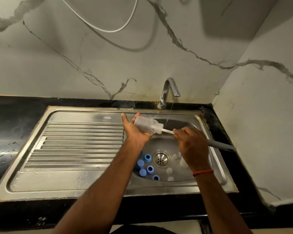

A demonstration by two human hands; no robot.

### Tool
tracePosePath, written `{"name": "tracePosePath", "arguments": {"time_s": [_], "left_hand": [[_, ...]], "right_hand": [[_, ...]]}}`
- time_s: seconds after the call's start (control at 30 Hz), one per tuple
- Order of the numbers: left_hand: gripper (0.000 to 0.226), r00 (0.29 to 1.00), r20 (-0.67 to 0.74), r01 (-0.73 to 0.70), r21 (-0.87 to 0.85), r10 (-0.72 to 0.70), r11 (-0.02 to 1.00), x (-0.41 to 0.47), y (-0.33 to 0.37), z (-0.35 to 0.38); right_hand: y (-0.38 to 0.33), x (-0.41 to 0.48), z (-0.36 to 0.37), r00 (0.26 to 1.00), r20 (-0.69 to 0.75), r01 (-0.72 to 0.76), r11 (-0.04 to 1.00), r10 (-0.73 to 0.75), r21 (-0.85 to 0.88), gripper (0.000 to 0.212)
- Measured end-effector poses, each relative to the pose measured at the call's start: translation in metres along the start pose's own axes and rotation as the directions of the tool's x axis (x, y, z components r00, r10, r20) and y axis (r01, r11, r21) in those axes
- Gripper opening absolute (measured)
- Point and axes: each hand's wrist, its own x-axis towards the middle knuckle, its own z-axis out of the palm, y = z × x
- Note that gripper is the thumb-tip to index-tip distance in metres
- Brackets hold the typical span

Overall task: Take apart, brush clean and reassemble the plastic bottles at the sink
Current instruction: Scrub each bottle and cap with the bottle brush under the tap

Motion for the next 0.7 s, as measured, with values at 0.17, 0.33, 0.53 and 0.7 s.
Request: {"name": "tracePosePath", "arguments": {"time_s": [0.17,0.33,0.53,0.7], "left_hand": [[0.065,0.995,-0.060,-0.085,-0.044,0.082,0.995,-0.008,0.006,0.018],[0.070,0.988,0.059,-0.141,-0.060,0.144,0.988,-0.015,0.006,0.027],[0.069,0.980,0.052,-0.189,-0.053,0.191,0.981,-0.008,0.012,0.018],[0.067,0.979,0.021,-0.204,-0.008,0.204,0.979,-0.005,0.008,0.021]], "right_hand": [[0.003,0.009,-0.012,0.979,0.178,0.054,0.972,-0.097,0.231,0.016],[0.018,0.018,-0.020,0.849,0.528,-0.383,0.653,-0.030,0.653,0.030],[0.028,0.024,-0.017,0.989,0.149,-0.032,0.927,-0.026,0.375,0.022],[0.000,0.019,-0.014,0.994,-0.012,0.110,0.992,-0.109,0.063,0.021]]}}
